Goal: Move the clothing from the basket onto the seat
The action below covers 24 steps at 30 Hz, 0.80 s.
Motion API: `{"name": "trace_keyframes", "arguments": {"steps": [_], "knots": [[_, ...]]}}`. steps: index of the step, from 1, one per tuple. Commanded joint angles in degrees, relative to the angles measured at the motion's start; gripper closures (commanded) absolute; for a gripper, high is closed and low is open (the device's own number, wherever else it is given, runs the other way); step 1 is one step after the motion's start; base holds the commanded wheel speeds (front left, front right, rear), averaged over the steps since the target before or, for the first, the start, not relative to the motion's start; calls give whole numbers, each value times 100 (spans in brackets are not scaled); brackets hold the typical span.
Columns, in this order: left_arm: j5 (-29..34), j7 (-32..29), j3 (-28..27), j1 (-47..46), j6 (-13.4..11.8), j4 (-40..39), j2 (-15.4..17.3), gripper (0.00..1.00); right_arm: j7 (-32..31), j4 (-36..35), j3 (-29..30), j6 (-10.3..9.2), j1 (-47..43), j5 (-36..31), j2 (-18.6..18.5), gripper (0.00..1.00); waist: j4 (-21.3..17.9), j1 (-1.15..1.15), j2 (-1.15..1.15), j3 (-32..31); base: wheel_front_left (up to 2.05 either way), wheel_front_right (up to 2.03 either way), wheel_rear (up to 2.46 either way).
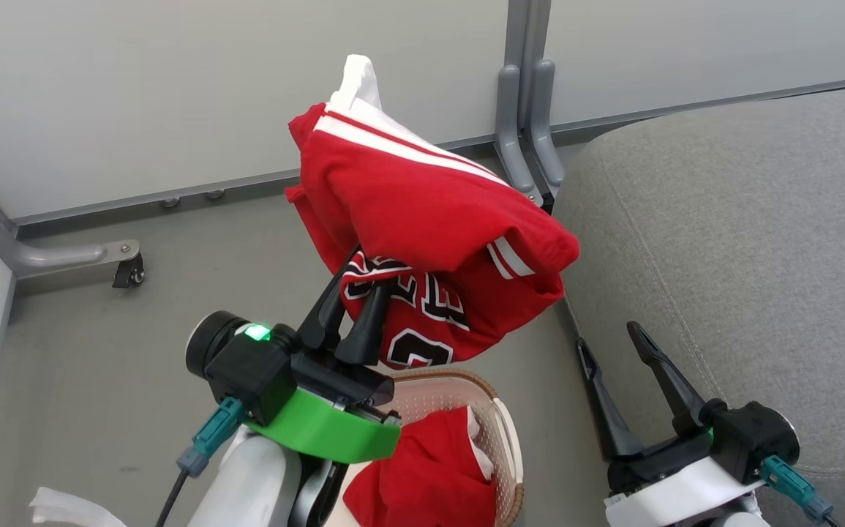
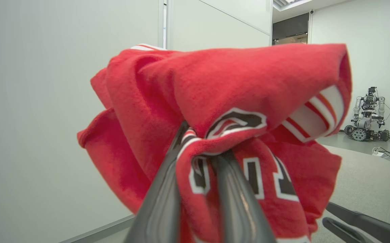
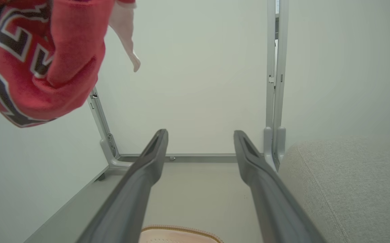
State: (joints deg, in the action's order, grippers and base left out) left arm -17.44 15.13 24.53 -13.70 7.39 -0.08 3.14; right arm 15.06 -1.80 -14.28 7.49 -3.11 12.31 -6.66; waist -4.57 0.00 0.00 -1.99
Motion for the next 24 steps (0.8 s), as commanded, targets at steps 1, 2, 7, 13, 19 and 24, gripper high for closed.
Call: {"name": "trace_keyframes", "arguments": {"steps": [1, 2, 7, 13, 19, 24], "knots": [[3, 3, -10, -69, 17, 1, 49, 100, 18, -61, -80, 0, -16, 146, -60, 0, -6, 0, 0, 6, 0, 0, 0], [6, 3, -12, -70, 17, 3, 56, 100, 18, -99, -142, 0, -12, 232, -97, 0, -8, 0, 0, 8, 0, 0, 0], [35, 3, 0, -46, 17, 30, 82, 100, 18, -297, -492, 0, 59, 714, -254, 0, -20, 0, 0, 24, 0, 0, 0], [46, 3, 31, -58, 18, 55, 104, 100, 18, -520, -877, 0, 110, 1229, -398, 0, -17, 0, 0, 43, 0, 0, 0], [27, 3, 70, -52, 18, 62, 136, 100, 18, -741, -1180, 0, 207, 1554, -484, 0, 12, 0, 0, 48, 0, 0, 0], [8, 3, 115, -59, 18, 70, 164, 100, 18, -856, -1343, 0, 313, 1720, -506, 0, 41, 0, 0, 37, 0, 0, 0]]}}
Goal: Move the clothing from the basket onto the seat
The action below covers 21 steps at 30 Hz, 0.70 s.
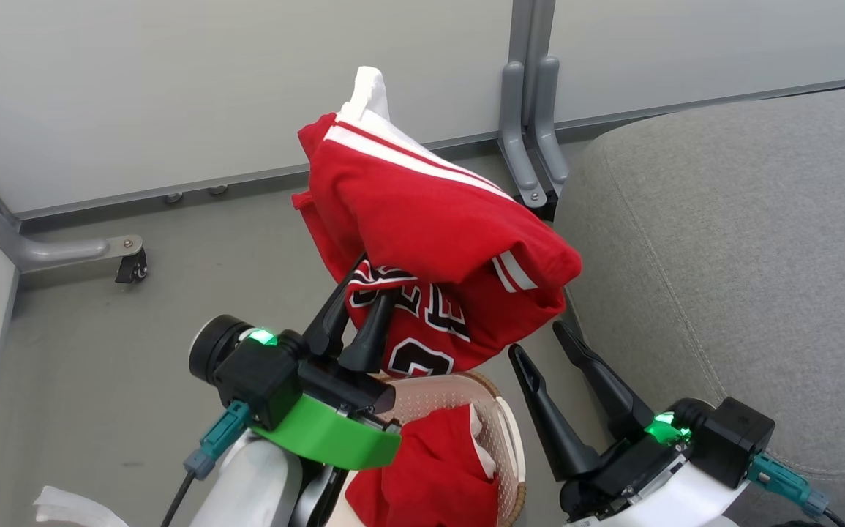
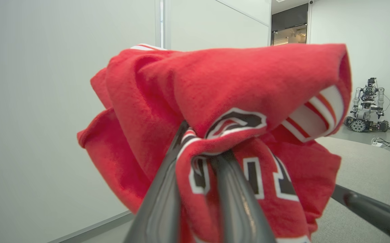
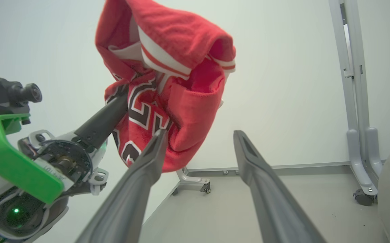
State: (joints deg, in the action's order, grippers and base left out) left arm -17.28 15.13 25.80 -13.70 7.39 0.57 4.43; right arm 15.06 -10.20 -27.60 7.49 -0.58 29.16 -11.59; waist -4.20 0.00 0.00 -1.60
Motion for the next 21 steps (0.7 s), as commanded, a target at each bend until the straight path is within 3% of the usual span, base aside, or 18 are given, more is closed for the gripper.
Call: {"name": "trace_keyframes", "arguments": {"steps": [1, 21], "knots": [[-10, 3, -2, -62, 18, 3, 37, 100, 18, -23, -29, 0, 85, 99, 3, 0, 9, 0, 0, -2, 0, 0, 0], [-350, 3, 1048, -235, 17, -284, 281, 100, 18, 485, -376, 0, 700, 23, 18, 0, 233, 0, 0, 12, 0, 0, 0]]}}
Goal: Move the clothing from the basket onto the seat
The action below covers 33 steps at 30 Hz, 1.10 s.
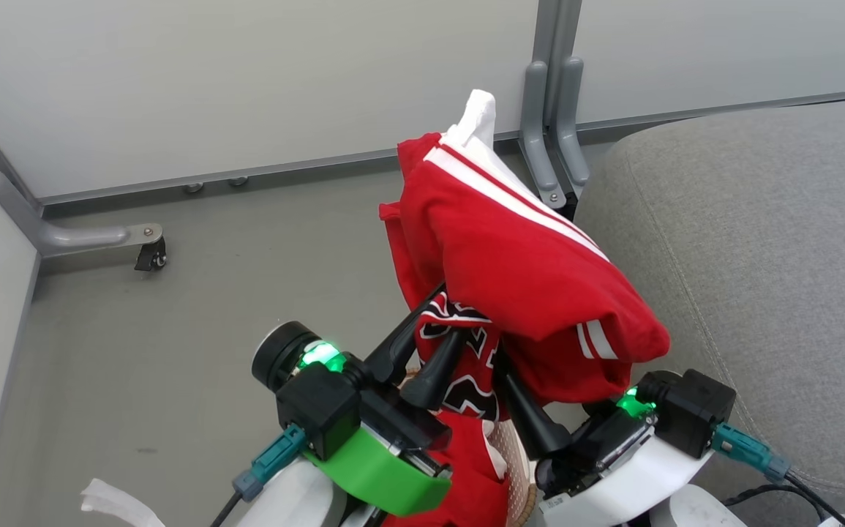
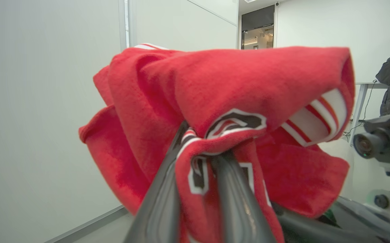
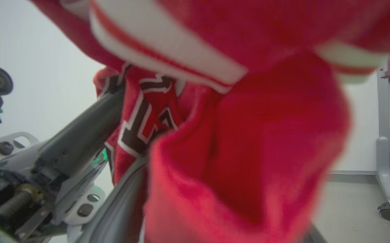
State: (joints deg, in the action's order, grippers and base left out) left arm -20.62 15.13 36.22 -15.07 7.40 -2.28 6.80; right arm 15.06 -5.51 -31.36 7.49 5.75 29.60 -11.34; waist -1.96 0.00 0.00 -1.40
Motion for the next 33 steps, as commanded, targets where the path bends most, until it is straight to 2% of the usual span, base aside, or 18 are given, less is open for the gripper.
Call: {"name": "trace_keyframes", "arguments": {"steps": [1, 2, 3, 4, 5, 33], "knots": [[-34, 3, 20, -100, 16, 8, 49, 100, 18, 20, 10, 0, 69, -45, -6, 0, 18, 0, 0, -12, 0, 0, 0], [-42, 3, 22, -100, 16, 13, 52, 100, 18, 18, 17, 0, 69, -62, -6, 0, 24, 0, 0, -14, 0, 0, 0], [-42, 3, 21, -95, 16, 28, 60, 100, 17, 20, 19, 0, 63, -67, -5, 22, 30, 0, 0, -18, 0, 0, 0], [-47, 3, 23, -89, 16, 43, 64, 100, 17, 24, -5, 0, 69, -74, -19, 75, 34, 0, 0, -21, 0, 0, 0], [-56, 3, 24, -86, 16, 54, 66, 100, 18, 21, -21, 0, 82, -95, -31, 100, 35, 0, 0, -23, 0, 0, 0], [-78, 3, -30, -66, 16, 246, 38, 100, 18, -59, 182, 0, -30, -337, 68, 100, 10, 0, 0, -12, 0, 0, 0]]}}
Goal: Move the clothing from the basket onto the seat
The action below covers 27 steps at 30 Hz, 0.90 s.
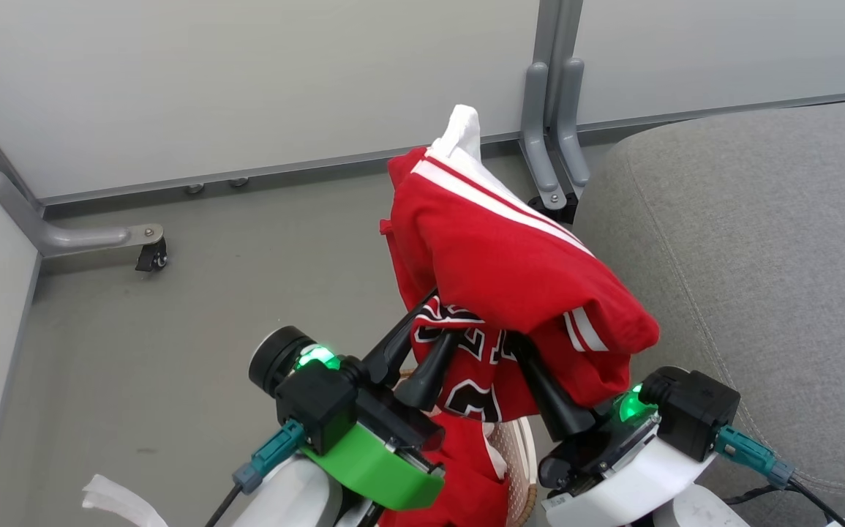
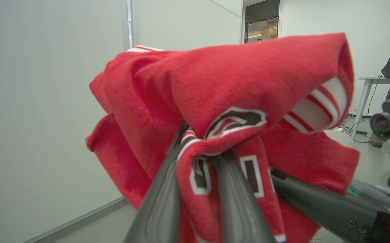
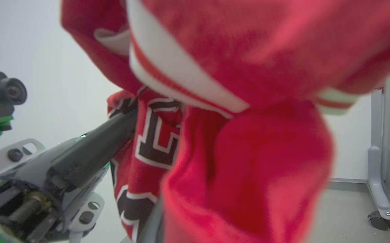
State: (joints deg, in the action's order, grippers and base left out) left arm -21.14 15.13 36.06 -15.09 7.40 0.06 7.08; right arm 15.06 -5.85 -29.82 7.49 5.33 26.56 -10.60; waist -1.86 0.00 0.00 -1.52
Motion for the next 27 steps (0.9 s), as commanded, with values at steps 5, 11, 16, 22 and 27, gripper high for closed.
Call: {"name": "trace_keyframes", "arguments": {"steps": [5, 11, 16, 22, 27], "knots": [[-47, 3, 16, -77, 16, 31, 12, 100, 18, -39, 19, 0, 25, -59, -11, 100, 1, 0, 0, 1, 0, 0, 0], [-97, 1, 8, -75, 16, 79, 4, 65, 18, -47, 69, 0, 5, -52, 21, 100, 13, 0, 0, -3, 0, 0, 0], [-94, 1, 4, -66, 16, 114, -4, 0, 18, -51, 125, 0, 3, -41, 49, 100, 29, 0, 0, -7, 0, 0, 0], [-83, 1, -19, -63, 16, 141, 11, 0, 18, -86, 176, 0, 6, -70, 84, 100, 47, 0, 0, -7, 0, 0, 0], [-69, 1, -93, 19, 16, 164, 60, 0, 18, -123, 239, 0, -3, -102, 115, 100, 55, 0, 0, -12, 0, 0, 0]]}}
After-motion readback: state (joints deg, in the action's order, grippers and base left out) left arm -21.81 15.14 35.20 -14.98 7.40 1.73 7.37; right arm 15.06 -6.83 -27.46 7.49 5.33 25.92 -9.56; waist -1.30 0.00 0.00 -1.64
